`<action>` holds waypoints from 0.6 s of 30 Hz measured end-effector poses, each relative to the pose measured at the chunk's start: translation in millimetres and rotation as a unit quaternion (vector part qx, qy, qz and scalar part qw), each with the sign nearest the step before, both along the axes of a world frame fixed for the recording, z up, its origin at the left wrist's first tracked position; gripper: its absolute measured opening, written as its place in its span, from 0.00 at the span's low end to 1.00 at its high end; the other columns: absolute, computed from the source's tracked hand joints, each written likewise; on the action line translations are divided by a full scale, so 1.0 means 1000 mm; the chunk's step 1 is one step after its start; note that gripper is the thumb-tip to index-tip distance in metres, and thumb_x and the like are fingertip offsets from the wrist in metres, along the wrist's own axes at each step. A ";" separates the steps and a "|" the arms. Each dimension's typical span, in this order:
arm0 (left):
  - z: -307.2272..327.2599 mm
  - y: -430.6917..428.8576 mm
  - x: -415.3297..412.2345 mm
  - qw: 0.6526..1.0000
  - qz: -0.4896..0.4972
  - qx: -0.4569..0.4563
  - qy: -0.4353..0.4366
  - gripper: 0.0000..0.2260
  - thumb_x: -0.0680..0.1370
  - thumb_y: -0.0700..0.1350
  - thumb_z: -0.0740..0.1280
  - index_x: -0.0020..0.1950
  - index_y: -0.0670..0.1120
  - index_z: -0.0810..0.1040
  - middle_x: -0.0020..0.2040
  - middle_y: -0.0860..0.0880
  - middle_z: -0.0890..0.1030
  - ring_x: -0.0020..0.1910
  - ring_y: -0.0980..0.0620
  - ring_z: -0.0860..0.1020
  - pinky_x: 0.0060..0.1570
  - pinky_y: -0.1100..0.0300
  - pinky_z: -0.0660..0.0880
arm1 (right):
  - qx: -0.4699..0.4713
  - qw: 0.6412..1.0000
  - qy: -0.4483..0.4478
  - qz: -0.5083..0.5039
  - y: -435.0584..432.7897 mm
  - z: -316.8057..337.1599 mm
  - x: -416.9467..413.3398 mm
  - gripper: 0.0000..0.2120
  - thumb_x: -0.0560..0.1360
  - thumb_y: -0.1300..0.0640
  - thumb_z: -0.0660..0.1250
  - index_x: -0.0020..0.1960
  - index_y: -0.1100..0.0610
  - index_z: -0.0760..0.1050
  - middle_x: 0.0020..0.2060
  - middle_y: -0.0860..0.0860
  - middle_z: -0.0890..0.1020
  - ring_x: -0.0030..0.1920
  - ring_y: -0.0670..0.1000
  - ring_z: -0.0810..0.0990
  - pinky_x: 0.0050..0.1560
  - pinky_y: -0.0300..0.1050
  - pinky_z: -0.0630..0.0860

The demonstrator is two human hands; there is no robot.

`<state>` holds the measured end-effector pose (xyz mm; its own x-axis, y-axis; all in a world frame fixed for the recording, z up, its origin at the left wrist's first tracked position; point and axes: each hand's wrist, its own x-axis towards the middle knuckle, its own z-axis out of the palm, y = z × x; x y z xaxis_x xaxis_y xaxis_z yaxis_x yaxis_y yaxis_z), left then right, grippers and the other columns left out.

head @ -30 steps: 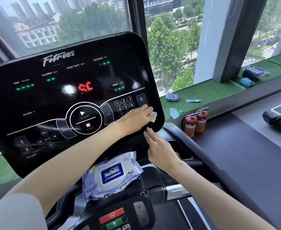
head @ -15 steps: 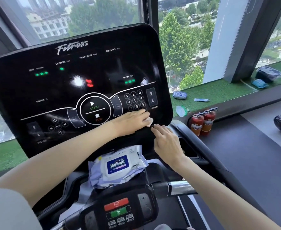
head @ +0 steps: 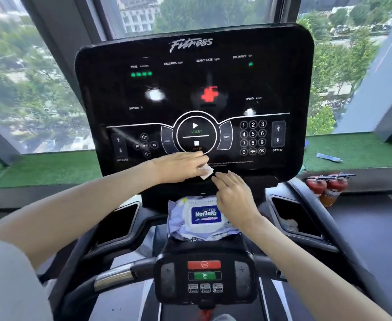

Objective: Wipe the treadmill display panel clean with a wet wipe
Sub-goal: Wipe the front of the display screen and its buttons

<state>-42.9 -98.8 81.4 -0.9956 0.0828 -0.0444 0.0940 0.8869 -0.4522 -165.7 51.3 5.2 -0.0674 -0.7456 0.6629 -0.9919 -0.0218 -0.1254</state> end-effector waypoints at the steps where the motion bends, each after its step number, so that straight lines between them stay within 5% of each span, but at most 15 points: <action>1: 0.000 -0.004 0.010 1.000 0.003 0.009 -0.004 0.15 0.70 0.30 0.63 0.54 0.43 0.75 0.46 0.46 0.72 0.43 0.50 0.69 0.36 0.60 0.63 | 0.002 1.000 0.002 0.008 -0.005 0.000 0.007 0.16 0.57 0.71 0.67 0.45 0.65 0.81 0.43 0.58 0.84 0.44 0.57 0.83 0.56 0.50 0.75; 6: -0.001 -0.027 0.060 0.999 0.044 0.015 -0.016 0.20 0.66 0.28 0.65 0.53 0.46 0.72 0.44 0.48 0.67 0.41 0.53 0.59 0.34 0.59 0.62 | -0.005 0.999 0.000 0.040 -0.032 -0.001 0.045 0.14 0.58 0.72 0.64 0.42 0.66 0.81 0.39 0.58 0.83 0.39 0.58 0.82 0.52 0.50 0.77; 10: -0.005 -0.041 0.098 0.997 0.074 0.022 -0.018 0.22 0.66 0.29 0.65 0.56 0.47 0.74 0.45 0.48 0.68 0.43 0.52 0.63 0.34 0.60 0.63 | 0.010 0.998 -0.001 0.062 -0.049 0.001 0.075 0.18 0.54 0.74 0.69 0.43 0.65 0.82 0.38 0.57 0.83 0.38 0.57 0.82 0.50 0.48 0.79; 18: -0.006 -0.064 0.146 0.988 0.130 0.082 0.011 0.28 0.65 0.27 0.65 0.60 0.52 0.77 0.44 0.52 0.65 0.42 0.57 0.56 0.35 0.63 0.60 | 0.059 0.996 -0.028 0.061 -0.075 0.001 0.123 0.20 0.63 0.66 0.53 0.44 0.63 0.81 0.36 0.54 0.82 0.36 0.56 0.80 0.42 0.45 0.79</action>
<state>103.5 -162.5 75.7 -0.9846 -0.1722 -0.0305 -0.1553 0.9410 -0.3006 -42.5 -23.2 6.5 -0.0060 -0.8226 0.5685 -0.9740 -0.1241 -0.1897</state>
